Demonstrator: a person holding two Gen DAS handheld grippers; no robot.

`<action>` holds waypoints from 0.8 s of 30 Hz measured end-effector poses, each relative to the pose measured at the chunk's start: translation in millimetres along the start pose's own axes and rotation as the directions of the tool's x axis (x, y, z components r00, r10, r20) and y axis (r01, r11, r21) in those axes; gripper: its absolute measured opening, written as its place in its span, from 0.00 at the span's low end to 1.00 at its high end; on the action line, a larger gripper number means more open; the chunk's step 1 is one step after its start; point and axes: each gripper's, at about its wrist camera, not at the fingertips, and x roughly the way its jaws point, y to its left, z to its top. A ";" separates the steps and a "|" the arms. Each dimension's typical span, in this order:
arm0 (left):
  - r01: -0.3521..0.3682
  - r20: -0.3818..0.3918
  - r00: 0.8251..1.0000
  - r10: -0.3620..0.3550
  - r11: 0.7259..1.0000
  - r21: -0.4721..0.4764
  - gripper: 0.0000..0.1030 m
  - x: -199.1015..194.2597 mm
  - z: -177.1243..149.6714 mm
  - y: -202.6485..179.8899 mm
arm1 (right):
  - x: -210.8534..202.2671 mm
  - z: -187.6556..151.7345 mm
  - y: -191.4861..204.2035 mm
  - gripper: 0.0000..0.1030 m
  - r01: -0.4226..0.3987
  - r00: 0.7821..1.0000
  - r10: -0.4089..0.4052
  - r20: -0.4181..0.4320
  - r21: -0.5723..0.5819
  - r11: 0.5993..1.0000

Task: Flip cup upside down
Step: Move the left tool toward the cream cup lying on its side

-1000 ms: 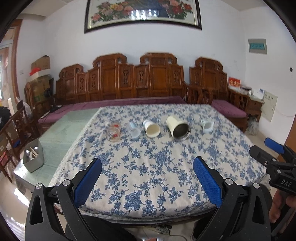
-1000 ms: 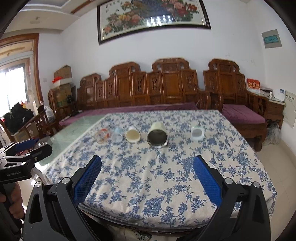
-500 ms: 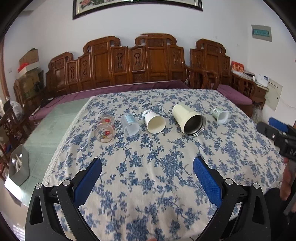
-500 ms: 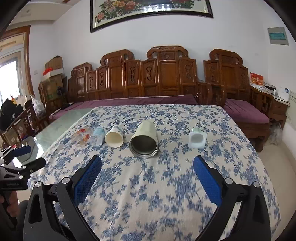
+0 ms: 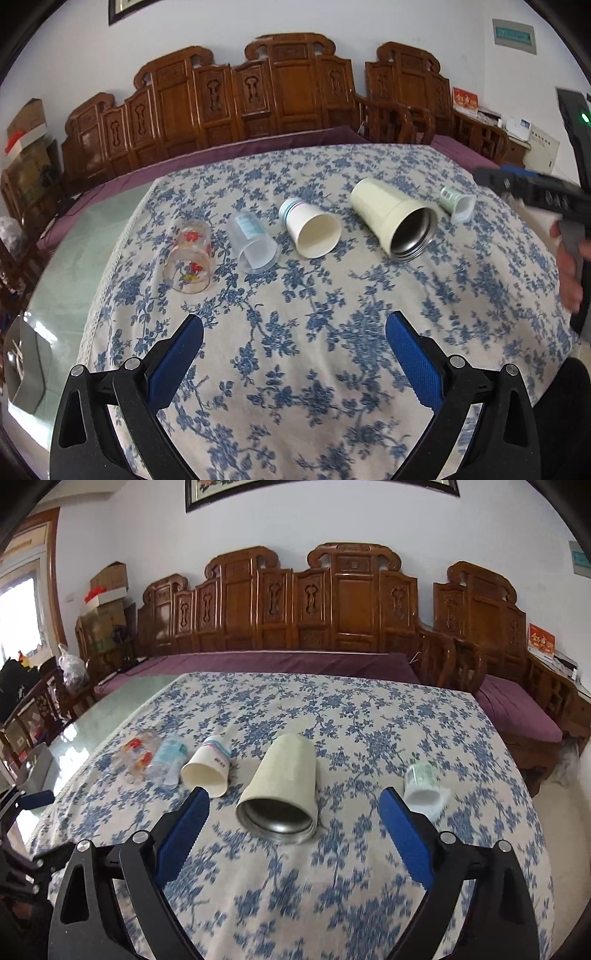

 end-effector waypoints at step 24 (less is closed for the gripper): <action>-0.050 -0.070 0.997 0.041 0.990 -0.135 0.92 28.2 -26.6 91.1 | 218.7 39.7 20.2 0.81 0.018 0.868 -0.025 -0.495 -0.019 1.000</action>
